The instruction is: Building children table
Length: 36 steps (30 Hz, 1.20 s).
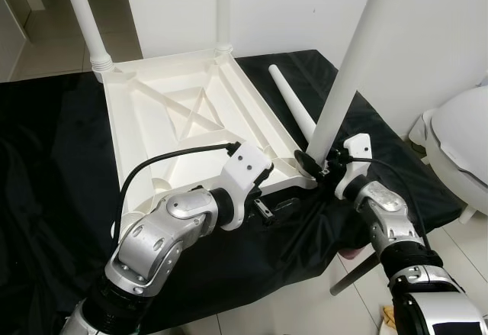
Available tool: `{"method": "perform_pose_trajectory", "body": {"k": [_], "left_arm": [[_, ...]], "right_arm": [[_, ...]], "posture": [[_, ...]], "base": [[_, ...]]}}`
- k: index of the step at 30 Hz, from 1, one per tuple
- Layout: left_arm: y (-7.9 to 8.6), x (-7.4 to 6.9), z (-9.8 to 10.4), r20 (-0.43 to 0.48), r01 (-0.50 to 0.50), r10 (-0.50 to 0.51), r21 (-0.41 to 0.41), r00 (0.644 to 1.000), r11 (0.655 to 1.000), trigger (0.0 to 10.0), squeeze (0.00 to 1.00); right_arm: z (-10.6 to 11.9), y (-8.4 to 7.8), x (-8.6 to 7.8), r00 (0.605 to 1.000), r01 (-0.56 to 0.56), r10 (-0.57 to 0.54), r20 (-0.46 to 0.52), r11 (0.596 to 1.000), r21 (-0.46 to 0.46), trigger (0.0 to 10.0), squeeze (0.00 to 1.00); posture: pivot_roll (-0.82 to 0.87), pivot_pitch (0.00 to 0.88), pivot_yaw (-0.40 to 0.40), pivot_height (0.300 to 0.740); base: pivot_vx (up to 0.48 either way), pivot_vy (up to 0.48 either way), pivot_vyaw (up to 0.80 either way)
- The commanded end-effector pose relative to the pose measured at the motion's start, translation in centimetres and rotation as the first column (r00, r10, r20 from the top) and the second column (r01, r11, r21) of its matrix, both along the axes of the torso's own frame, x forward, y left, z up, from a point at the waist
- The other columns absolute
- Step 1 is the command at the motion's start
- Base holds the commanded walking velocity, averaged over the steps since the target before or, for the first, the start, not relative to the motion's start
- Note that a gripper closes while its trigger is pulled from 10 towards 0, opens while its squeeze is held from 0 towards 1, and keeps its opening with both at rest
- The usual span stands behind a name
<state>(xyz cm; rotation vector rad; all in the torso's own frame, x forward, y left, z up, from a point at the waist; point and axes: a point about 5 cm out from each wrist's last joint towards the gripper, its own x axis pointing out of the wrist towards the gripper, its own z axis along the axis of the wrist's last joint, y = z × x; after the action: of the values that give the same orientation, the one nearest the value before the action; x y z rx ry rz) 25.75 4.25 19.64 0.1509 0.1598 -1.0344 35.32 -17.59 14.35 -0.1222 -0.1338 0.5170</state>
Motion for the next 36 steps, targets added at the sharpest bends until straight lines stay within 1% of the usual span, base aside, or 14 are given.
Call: {"method": "perform_pose_trajectory", "body": {"k": [1, 4, 5, 12, 15, 17, 19, 20, 23, 24, 26, 32, 33, 36], "left_arm": [[0.0, -0.2, -0.2, -0.01, -0.007, 0.007, 0.001, 1.0, 1.0, 10.0, 0.0], [0.0, -0.2, -0.2, -0.01, -0.006, 0.006, 0.002, 1.0, 1.0, 10.0, 0.0], [0.0, -0.2, -0.1, -0.01, -0.004, 0.005, 0.003, 1.0, 1.0, 10.0, 0.0], [0.0, -0.2, -0.1, -0.011, -0.001, 0.001, 0.004, 1.0, 1.0, 10.0, 0.0], [0.0, -0.2, -0.2, -0.013, 0.003, -0.003, 0.005, 1.0, 1.0, 10.0, 0.0], [0.0, -0.2, -0.2, -0.013, 0.003, -0.003, 0.005, 1.0, 1.0, 10.0, 0.0], [0.0, -0.2, -0.2, -0.013, 0.005, -0.005, 0.005, 1.0, 1.0, 10.0, 0.0], [0.0, -0.2, -0.1, -0.013, 0.006, -0.006, 0.005, 1.0, 1.0, 10.0, 0.0], [0.0, -0.2, -0.1, -0.013, 0.006, -0.006, 0.005, 1.0, 1.0, 10.0, 0.0], [0.0, -0.3, -0.1, -0.013, 0.006, -0.006, 0.006, 1.0, 1.0, 10.0, 0.0], [0.0, -0.3, -0.1, -0.013, 0.003, -0.003, 0.007, 1.0, 1.0, 10.0, 0.0], [0.0, -0.3, -0.1, -0.014, 0.002, -0.001, 0.008, 1.0, 1.0, 10.0, 0.0], [0.0, -0.2, -0.1, -0.013, 0.0, 0.0, 0.008, 1.0, 1.0, 10.0, 0.0], [0.0, -0.2, -0.1, -0.013, -0.001, 0.001, 0.007, 1.0, 1.0, 10.0, 0.0]], "right_arm": [[-0.8, 0.9, -0.3, 0.999, 0.034, -0.034, -0.03, 0.999, -0.01, 10.0, 0.0], [-0.4, 1.8, -0.3, 0.998, 0.063, -0.063, -0.017, 0.998, 0.013, 10.0, 0.0], [0.7, 3.2, -0.2, 0.99, 0.141, -0.141, -0.002, 0.986, 0.085, 10.0, 0.0], [1.5, 4.3, 0.0, 0.974, 0.226, -0.228, -0.002, 0.963, 0.145, 10.0, 0.0], [2.2, 5.6, 0.1, 0.921, 0.382, -0.389, -0.017, 0.895, 0.228, 10.0, 0.0], [2.2, 5.6, 0.1, 0.921, 0.382, -0.389, -0.017, 0.895, 0.228, 10.0, 0.0], [2.2, 5.9, 0.1, 0.903, 0.422, -0.43, -0.025, 0.873, 0.245, 10.0, 0.0], [2.1, 6.2, 0.0, 0.873, 0.479, -0.486, -0.043, 0.84, 0.256, 10.0, 0.0], [2.1, 6.2, 0.0, 0.873, 0.479, -0.486, -0.043, 0.84, 0.256, 10.0, 0.0], [1.8, 6.6, -0.1, 0.858, 0.508, -0.509, -0.067, 0.821, 0.259, 10.0, 0.0], [1.7, 7.4, -0.3, 0.856, 0.514, -0.509, -0.09, 0.821, 0.249, 10.0, 0.0], [1.8, 7.5, -0.4, 0.865, 0.5, -0.495, -0.085, 0.83, 0.248, 10.0, 0.0], [2.0, 7.2, -0.5, 0.871, 0.487, -0.487, -0.072, 0.833, 0.26, 10.0, 1.0], [2.2, 6.8, -0.5, 0.874, 0.479, -0.483, -0.052, 0.839, 0.259, 10.0, 1.0]], "posture": [[-0.02, 0.098, 0.005, 0.74], [-0.02, 0.098, 0.006, 0.74], [-0.03, 0.1, 0.01, 0.74], [-0.03, 0.101, 0.012, 0.74], [-0.03, 0.104, 0.018, 0.74], [-0.03, 0.104, 0.018, 0.74], [-0.03, 0.104, 0.018, 0.74], [-0.02, 0.102, 0.018, 0.74], [-0.02, 0.102, 0.018, 0.74], [-0.02, 0.101, 0.018, 0.74], [-0.02, 0.1, 0.016, 0.74], [-0.02, 0.099, 0.016, 0.74], [-0.02, 0.098, 0.015, 0.74], [-0.02, 0.097, 0.013, 0.74]], "base": [[0.0, 0.0, 0.0], [0.0, 0.0, 0.0], [0.0, 0.0, 0.0], [0.0, 0.0, 0.0], [0.0, 0.0, 0.0], [0.0, 0.0, 0.0], [0.0, 0.0, 0.0], [0.0, 0.0, 0.0], [0.0, 0.0, 0.0], [0.0, 0.0, 0.0], [0.0, 0.0, 0.0], [0.0, 0.0, 0.0], [0.0, 0.0, 0.0], [0.0, 0.0, 0.0]]}}
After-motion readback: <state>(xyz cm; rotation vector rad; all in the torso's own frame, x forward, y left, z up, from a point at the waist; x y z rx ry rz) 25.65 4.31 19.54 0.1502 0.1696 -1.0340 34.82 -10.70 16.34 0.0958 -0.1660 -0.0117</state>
